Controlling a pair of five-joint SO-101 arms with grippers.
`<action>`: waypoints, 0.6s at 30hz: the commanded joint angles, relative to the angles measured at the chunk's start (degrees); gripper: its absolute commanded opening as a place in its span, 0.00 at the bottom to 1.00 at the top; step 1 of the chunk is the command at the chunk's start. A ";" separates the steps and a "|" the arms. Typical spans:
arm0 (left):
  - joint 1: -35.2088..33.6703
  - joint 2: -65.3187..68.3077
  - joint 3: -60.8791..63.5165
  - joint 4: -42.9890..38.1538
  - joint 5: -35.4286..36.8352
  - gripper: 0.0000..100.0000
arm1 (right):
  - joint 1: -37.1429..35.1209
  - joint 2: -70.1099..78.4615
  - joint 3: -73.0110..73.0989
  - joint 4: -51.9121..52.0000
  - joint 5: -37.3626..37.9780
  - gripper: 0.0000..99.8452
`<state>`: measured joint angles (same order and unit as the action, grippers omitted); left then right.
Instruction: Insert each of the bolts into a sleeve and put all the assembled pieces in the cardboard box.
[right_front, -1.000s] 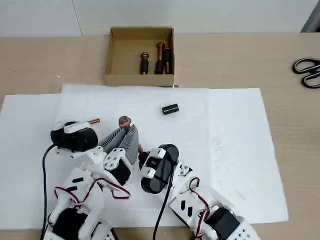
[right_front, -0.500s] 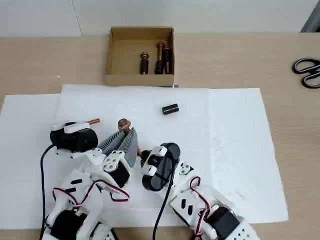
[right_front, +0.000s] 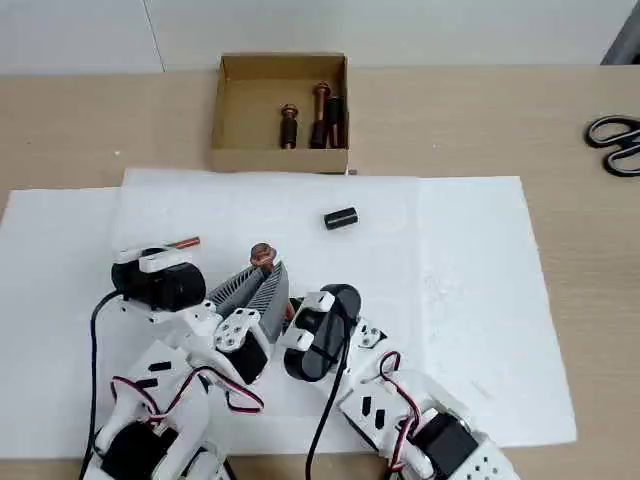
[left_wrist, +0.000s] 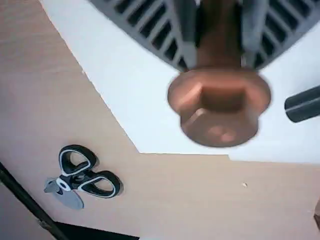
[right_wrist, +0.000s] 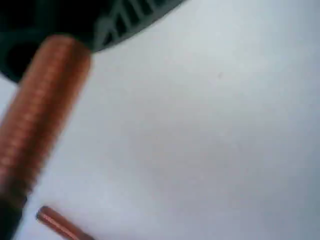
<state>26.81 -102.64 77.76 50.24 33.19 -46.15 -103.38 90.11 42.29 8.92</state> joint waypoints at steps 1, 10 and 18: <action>-0.97 0.00 -0.57 -2.64 -0.18 0.01 | 0.22 -0.57 -0.79 -1.80 0.09 0.00; -2.11 0.00 -0.31 -3.16 -0.26 0.01 | -0.31 -0.57 -0.79 -1.71 0.09 0.00; -2.02 0.09 0.84 -3.16 -0.18 0.01 | -3.65 -0.57 -0.70 -1.98 0.18 0.00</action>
<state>24.88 -102.11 78.37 48.66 32.92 -49.05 -103.47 90.02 42.29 8.92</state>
